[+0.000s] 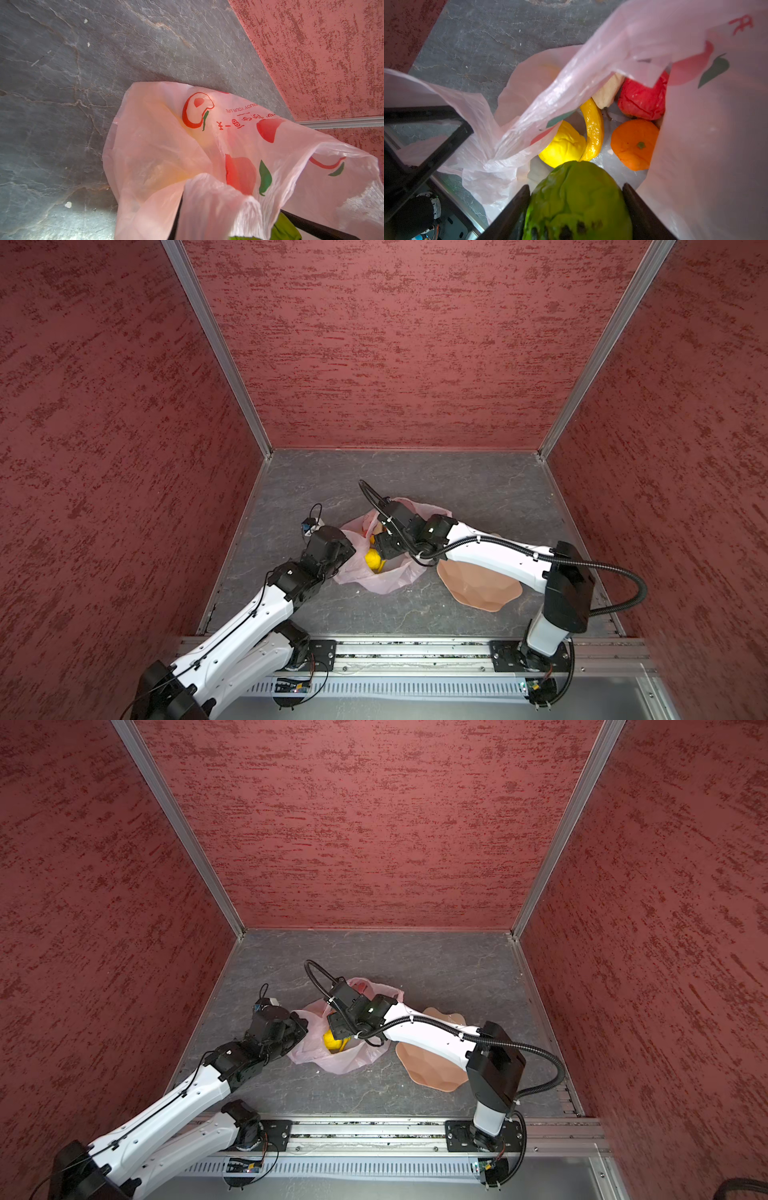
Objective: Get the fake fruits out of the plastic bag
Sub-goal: 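Lift the green fruit out of the bag with the right gripper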
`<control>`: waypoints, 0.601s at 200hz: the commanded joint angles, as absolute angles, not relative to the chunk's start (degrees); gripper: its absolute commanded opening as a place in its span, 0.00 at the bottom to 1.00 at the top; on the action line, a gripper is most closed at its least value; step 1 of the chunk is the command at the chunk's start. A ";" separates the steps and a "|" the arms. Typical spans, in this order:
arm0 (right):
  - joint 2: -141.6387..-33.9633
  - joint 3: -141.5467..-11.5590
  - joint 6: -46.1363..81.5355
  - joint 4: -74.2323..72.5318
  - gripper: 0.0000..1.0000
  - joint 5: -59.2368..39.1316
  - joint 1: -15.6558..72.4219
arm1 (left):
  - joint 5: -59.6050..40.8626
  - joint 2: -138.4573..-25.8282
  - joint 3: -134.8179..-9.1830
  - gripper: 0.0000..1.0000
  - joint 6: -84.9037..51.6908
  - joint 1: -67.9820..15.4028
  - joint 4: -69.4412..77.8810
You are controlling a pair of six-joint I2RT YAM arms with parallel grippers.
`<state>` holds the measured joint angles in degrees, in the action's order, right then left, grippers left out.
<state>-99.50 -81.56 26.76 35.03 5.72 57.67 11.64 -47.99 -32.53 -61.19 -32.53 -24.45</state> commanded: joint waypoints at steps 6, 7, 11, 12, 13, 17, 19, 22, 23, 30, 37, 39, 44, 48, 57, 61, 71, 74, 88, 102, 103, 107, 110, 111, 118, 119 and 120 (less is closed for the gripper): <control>-99.31 -85.23 27.19 31.62 0.14 8.34 57.60 | 11.52 -47.51 -31.62 0.00 -61.43 -32.87 -24.58; -99.32 -85.29 27.13 31.54 0.14 8.39 57.58 | 11.51 -47.53 -31.63 0.00 -61.48 -32.87 -24.59; -99.32 -85.76 26.97 31.54 0.13 8.49 57.49 | 11.43 -47.61 -31.56 0.00 -61.52 -32.89 -24.53; -99.32 -85.90 26.89 31.50 0.13 8.47 57.53 | 11.43 -47.63 -31.56 0.00 -61.52 -32.93 -24.48; -99.27 -85.97 26.85 31.44 0.13 8.50 57.46 | 11.47 -47.63 -31.51 0.00 -61.57 -32.94 -24.55; -99.36 -86.59 26.53 31.38 0.13 8.53 57.32 | 11.36 -47.79 -31.55 0.00 -61.57 -32.92 -24.48; -99.38 -86.71 26.45 31.38 0.13 8.53 57.31 | 11.34 -47.83 -31.51 0.00 -61.56 -32.95 -24.45; -99.40 -87.11 26.33 31.30 0.13 8.47 57.18 | 11.34 -47.81 -31.44 0.00 -61.59 -32.91 -24.41; -99.40 -87.41 26.23 31.27 0.13 8.45 57.14 | 11.34 -47.86 -31.45 0.00 -61.60 -32.94 -24.42; -99.40 -88.16 25.83 31.11 0.13 8.46 56.95 | 11.39 -47.98 -31.39 0.00 -61.59 -32.98 -24.38; -99.32 -89.16 25.40 30.86 0.13 8.50 56.76 | 11.34 -48.12 -31.36 0.00 -61.58 -33.04 -24.32; -99.36 -89.48 25.29 30.79 0.13 8.52 56.62 | 11.34 -48.15 -31.31 0.00 -61.58 -33.05 -24.34; -99.39 -90.19 25.02 30.53 0.13 8.65 56.45 | 11.34 -48.10 -31.23 0.00 -61.59 -33.04 -24.24; -99.36 -90.80 24.74 30.26 0.13 8.71 56.28 | 11.38 -48.17 -31.26 0.00 -61.58 -33.10 -24.19; -99.35 -92.12 24.32 29.39 0.13 8.88 55.79 | 11.47 -48.24 -31.07 0.00 -61.61 -33.15 -24.11; -99.40 -92.75 24.11 28.93 0.13 8.97 55.58 | 11.47 -48.30 -31.11 0.00 -61.61 -33.08 -24.08; -99.38 -94.50 23.33 28.08 0.13 9.41 55.01 | 11.43 -48.46 -31.10 0.00 -61.68 -33.13 -24.09; -99.44 -95.09 23.18 27.92 0.13 9.63 54.81 | 11.39 -48.46 -31.07 0.00 -61.63 -33.16 -24.04; -99.52 -97.90 22.00 27.57 0.13 11.20 53.70 | 11.32 -48.66 -31.17 0.00 -61.60 -33.14 -24.08; -99.33 -100.44 20.66 27.83 0.13 13.13 52.26 | 11.25 -48.60 -31.20 0.00 -61.60 -33.13 -24.10; -99.37 -100.63 20.57 27.85 0.13 13.29 52.10 | 11.29 -48.60 -31.20 0.00 -61.61 -33.09 -24.18; -99.16 -101.15 20.25 28.14 0.13 13.87 51.62 | 11.25 -48.66 -31.24 0.00 -61.53 -33.13 -24.25; -99.08 -101.67 19.96 28.43 0.13 14.34 51.09 | 11.25 -48.62 -31.22 0.00 -61.47 -33.13 -24.32; -99.06 -101.77 19.87 28.54 0.13 14.46 50.99 | 11.25 -48.61 -31.25 0.00 -61.50 -33.09 -24.29; -98.75 -102.60 19.33 29.17 0.13 15.33 49.82 | 11.25 -48.62 -31.21 0.00 -61.50 -33.13 -24.34; -98.68 -102.67 19.29 29.26 0.13 15.44 49.61 | 11.29 -48.61 -31.25 0.00 -61.51 -33.13 -24.30; -98.56 -102.71 19.18 29.35 0.13 15.59 49.37 | 11.32 -48.61 -31.27 0.00 -61.47 -33.13 -24.32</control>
